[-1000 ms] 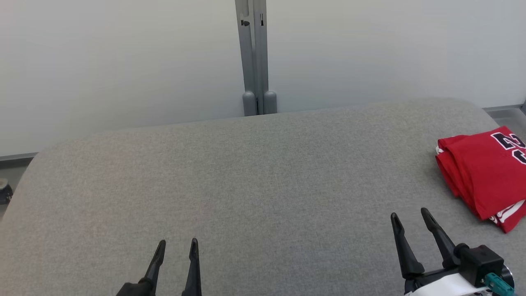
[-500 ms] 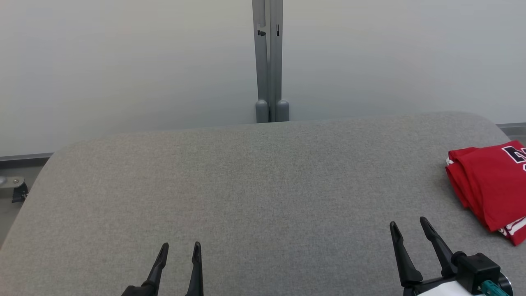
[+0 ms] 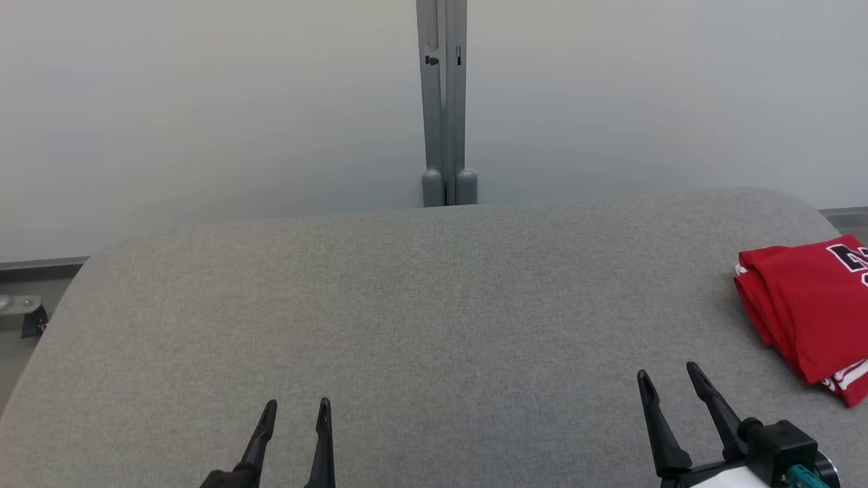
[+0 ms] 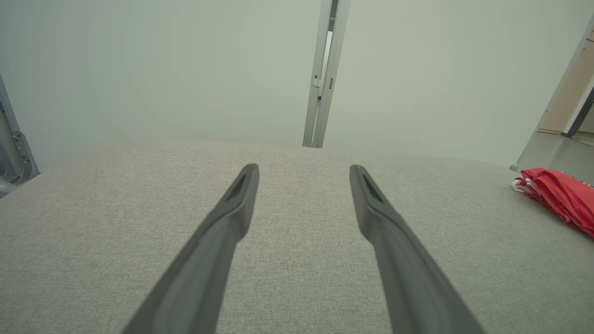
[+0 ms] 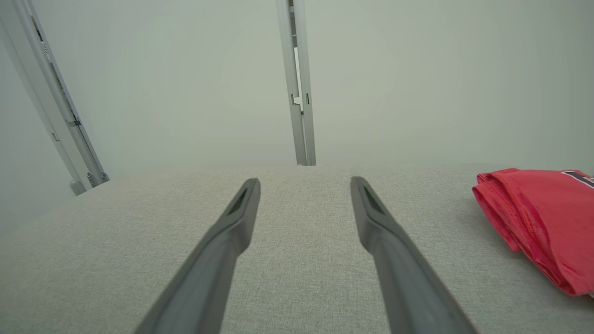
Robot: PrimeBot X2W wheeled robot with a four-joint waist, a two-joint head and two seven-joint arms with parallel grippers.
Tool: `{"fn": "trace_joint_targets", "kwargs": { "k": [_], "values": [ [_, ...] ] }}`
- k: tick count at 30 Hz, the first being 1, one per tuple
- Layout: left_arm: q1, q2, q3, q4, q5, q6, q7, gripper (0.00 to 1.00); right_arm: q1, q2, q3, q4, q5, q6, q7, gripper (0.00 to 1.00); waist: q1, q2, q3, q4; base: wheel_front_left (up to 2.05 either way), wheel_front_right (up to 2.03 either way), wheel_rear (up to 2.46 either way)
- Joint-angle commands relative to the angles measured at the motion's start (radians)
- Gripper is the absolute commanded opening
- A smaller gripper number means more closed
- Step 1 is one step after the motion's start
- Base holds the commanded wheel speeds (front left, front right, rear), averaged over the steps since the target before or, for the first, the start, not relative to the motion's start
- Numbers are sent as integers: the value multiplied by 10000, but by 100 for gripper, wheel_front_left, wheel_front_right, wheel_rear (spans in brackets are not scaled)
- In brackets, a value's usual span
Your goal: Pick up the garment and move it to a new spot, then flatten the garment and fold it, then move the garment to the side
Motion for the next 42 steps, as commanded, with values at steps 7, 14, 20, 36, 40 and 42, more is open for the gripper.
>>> {"fn": "trace_joint_targets", "kwargs": {
  "k": [7,14,20,36,40,42],
  "values": [
    [25,5,55,218,-368,36,85,0,-24,71,-24,247,490,0,99,0,0,0,27,1,0,0,0],
    [-279,81,320,319,-1747,-88,393,0,-326,87,-200,394,1869,-1,432,0,0,0,125,-11,0,0,0],
    [-526,129,523,433,-2803,-200,629,0,-559,110,-336,513,2927,-1,688,0,0,0,208,-20,0,0,0],
    [-1079,217,1025,653,-5266,-462,1203,0,-1093,184,-673,772,5399,-2,1302,0,0,0,429,-46,0,0,0],
    [-1192,229,1147,680,-5807,-514,1334,0,-1206,205,-754,831,5951,-2,1441,0,0,0,485,-53,0,0,0],
    [-1249,235,1207,695,-6074,-546,1403,0,-1268,214,-792,857,6217,-2,1511,0,0,0,513,-56,0,0,0]
  ]
}}
